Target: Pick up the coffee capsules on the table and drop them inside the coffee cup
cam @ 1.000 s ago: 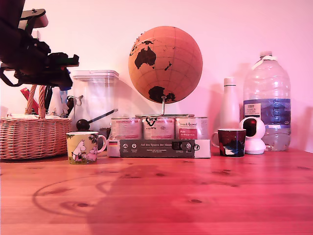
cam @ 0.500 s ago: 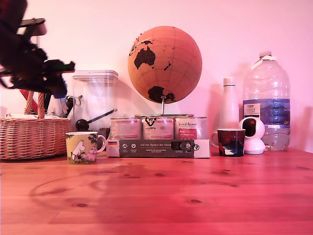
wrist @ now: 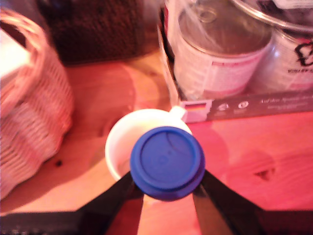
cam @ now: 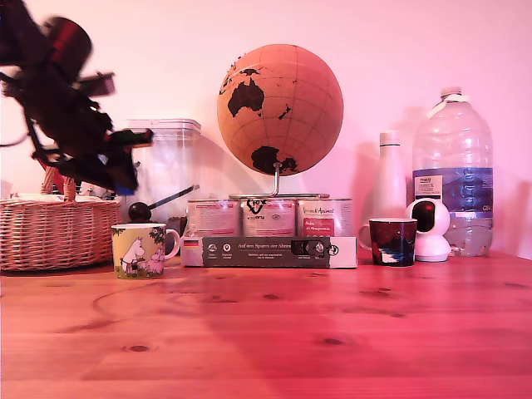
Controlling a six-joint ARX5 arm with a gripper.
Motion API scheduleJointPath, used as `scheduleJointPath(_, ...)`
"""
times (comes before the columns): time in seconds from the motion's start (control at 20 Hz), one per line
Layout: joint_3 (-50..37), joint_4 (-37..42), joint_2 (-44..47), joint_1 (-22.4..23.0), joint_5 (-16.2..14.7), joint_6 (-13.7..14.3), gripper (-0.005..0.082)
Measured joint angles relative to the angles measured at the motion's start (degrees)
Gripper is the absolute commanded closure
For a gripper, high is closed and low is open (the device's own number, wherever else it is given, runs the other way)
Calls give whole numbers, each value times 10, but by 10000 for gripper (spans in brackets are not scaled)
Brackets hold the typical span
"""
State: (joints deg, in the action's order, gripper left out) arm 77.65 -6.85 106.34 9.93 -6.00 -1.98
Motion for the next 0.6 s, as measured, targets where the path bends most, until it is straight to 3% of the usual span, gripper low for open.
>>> scheduleJointPath(0.3, 151, -117, 67, 0, -18, 0, 589)
scheduleJointPath(0.6, 234, -199, 146, 0, -30, 0, 589)
